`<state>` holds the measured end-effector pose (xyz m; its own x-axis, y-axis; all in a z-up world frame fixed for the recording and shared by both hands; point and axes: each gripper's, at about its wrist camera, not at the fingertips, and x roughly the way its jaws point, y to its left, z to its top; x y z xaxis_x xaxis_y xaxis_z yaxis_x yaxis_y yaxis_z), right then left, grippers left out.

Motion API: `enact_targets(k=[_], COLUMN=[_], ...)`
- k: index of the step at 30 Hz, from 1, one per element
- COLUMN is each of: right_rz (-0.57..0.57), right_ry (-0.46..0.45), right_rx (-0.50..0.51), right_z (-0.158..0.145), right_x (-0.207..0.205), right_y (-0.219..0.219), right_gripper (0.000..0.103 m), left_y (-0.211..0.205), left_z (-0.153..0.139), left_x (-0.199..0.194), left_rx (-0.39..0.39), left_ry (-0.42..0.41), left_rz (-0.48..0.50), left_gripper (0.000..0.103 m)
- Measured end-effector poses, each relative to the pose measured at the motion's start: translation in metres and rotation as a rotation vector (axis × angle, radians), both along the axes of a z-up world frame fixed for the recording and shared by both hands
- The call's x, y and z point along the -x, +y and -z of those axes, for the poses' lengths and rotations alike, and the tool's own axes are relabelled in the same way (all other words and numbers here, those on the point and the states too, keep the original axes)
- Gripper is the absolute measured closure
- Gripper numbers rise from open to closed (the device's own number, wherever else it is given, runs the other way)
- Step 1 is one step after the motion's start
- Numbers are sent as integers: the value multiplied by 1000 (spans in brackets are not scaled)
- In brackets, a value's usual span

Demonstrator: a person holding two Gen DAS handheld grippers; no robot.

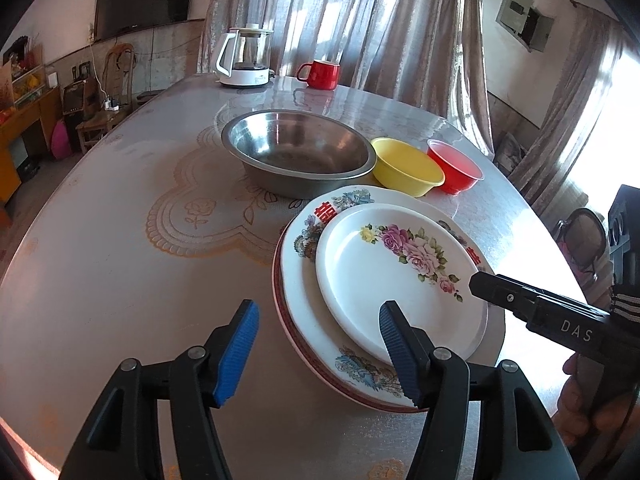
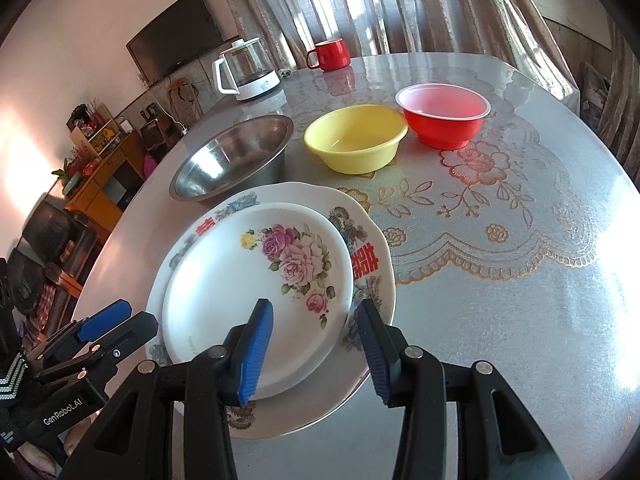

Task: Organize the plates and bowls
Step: 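Move both tools toward the rim of the steel bowl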

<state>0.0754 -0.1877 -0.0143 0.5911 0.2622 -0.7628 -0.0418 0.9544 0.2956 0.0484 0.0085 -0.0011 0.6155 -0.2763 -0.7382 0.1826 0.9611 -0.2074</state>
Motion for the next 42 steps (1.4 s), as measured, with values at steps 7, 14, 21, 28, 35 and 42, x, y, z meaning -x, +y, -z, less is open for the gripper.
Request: enact_targets(k=[7, 14, 21, 28, 35, 42], right_rz=[-6, -31, -73, -119, -155, -157], right_ry=[-6, -13, -19, -33, -36, 3], right_rx=[-13, -13, -36, -51, -69, -73], right_z=[-1, -4, -10, -13, -19, -12], right_x=[-3, -8, -20, -39, -71, -113], right_y=[1, 7, 18, 33, 46, 56], right_gripper=[59, 59, 59, 59, 59, 59], left_y=[5, 14, 34, 52, 65, 69], left_z=[2, 5, 9, 9, 6, 1], left_x=[-2, -5, -12, -26, -48, -73], left_rx=[-2, -1, 27, 35, 33, 19], left_ry=[4, 20, 40, 47, 45, 25], left_rz=[-19, -38, -89, -141, -177, -196], left_gripper=[40, 40, 40, 41, 41, 41])
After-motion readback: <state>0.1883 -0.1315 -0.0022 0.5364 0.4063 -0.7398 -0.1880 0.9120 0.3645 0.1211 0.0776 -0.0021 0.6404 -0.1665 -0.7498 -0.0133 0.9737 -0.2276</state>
